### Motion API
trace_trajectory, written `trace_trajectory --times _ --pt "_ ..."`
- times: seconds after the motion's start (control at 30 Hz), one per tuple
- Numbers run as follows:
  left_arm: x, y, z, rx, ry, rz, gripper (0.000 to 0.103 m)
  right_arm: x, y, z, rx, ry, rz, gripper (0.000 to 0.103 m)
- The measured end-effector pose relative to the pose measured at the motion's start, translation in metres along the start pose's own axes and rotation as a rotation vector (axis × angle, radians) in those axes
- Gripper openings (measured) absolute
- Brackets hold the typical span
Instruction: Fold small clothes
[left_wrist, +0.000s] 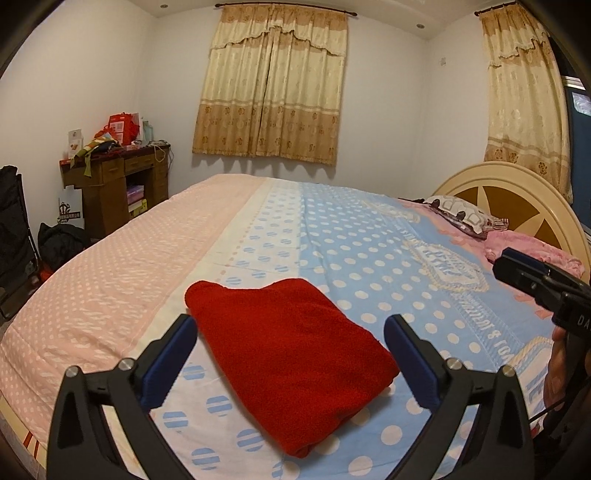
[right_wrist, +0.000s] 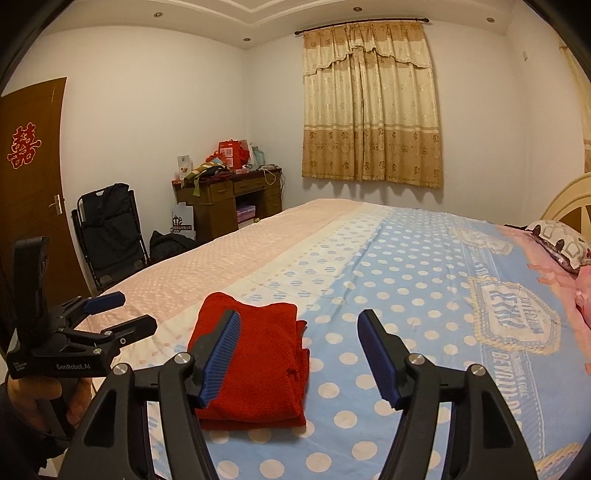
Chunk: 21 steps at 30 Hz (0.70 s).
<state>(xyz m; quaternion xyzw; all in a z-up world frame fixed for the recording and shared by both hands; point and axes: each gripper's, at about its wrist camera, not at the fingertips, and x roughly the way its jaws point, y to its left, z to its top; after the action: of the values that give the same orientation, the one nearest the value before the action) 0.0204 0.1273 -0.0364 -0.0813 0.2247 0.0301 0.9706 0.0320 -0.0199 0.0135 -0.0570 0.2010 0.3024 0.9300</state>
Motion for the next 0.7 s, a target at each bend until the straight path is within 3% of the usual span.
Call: trace_trajectory --times 0.7 --pt "0.0005 0.0035 -0.0002 -0.004 -0.001 0.008 0.103 -0.0009 0.0038 0.0006 -0.002 -0.003 0.003 0.067"
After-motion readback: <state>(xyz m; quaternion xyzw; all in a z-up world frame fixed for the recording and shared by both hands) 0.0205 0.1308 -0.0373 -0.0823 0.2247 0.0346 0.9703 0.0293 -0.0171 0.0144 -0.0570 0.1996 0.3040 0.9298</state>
